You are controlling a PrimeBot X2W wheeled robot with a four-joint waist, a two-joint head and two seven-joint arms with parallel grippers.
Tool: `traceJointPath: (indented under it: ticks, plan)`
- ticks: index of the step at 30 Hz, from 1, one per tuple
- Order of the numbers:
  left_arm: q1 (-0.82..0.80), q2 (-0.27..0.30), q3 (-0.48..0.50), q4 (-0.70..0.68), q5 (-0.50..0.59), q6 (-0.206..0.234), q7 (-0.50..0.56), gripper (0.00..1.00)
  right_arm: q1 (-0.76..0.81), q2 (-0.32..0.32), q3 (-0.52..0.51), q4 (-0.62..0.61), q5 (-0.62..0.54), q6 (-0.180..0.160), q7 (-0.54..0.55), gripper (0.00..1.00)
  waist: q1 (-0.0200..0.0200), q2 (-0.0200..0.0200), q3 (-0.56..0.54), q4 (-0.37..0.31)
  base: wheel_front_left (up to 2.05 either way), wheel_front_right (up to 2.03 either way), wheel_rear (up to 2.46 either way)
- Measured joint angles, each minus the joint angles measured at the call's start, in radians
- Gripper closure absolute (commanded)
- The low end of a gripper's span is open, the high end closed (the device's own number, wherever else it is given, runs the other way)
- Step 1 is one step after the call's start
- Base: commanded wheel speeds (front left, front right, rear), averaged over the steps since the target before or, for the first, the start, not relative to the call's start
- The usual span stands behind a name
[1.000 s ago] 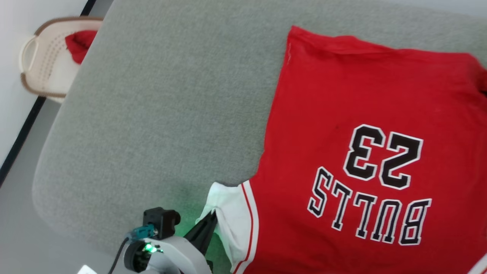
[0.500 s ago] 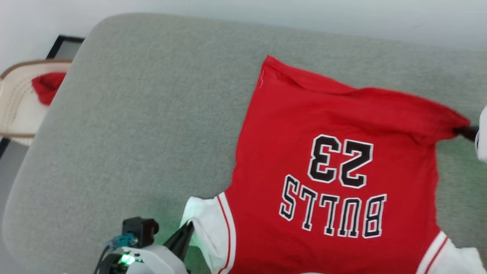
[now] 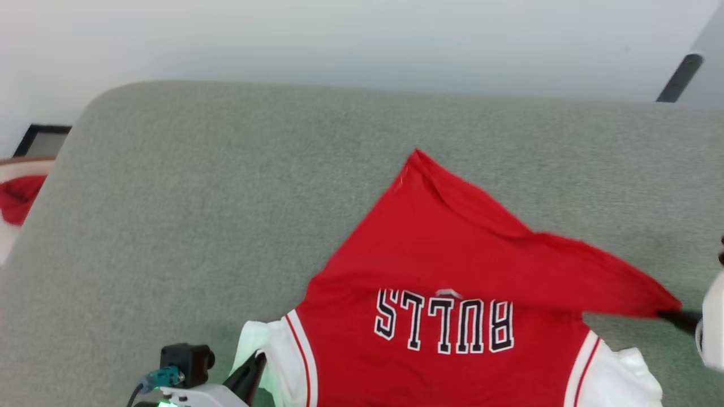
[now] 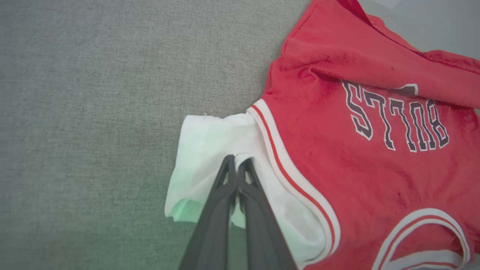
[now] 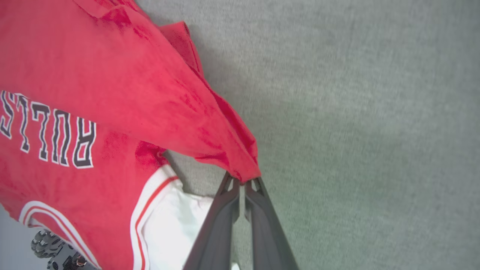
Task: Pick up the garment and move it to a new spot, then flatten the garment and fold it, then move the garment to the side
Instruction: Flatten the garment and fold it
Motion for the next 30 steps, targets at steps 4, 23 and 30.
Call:
traceJointPath:
  ticks: [4, 23, 30]
  plan:
    - [0.01, 0.009, 0.0, -0.01, -0.004, 0.003, 0.002, 1.0, 0.116, 0.016, -0.067, -0.039, -0.015, 0.0, -0.005, 1.0, 0.0, 0.0, -0.024, -0.027, 0.0, 0.0, 0.0]
    - [0.014, 0.008, -0.014, -0.001, -0.004, -0.006, 0.01, 1.0, 0.328, 0.168, -0.212, -0.114, -0.133, 0.0, -0.018, 0.0, 0.0, 0.0001, -0.066, -0.071, 0.0, 0.0, 0.0]
    - [0.005, 0.004, -0.019, 0.005, 0.004, -0.009, 0.009, 1.0, 0.328, 0.168, -0.245, -0.223, -0.156, 0.0, 0.001, 0.0, 0.0, 0.0, -0.058, -0.061, 0.0, 0.0, 0.0]
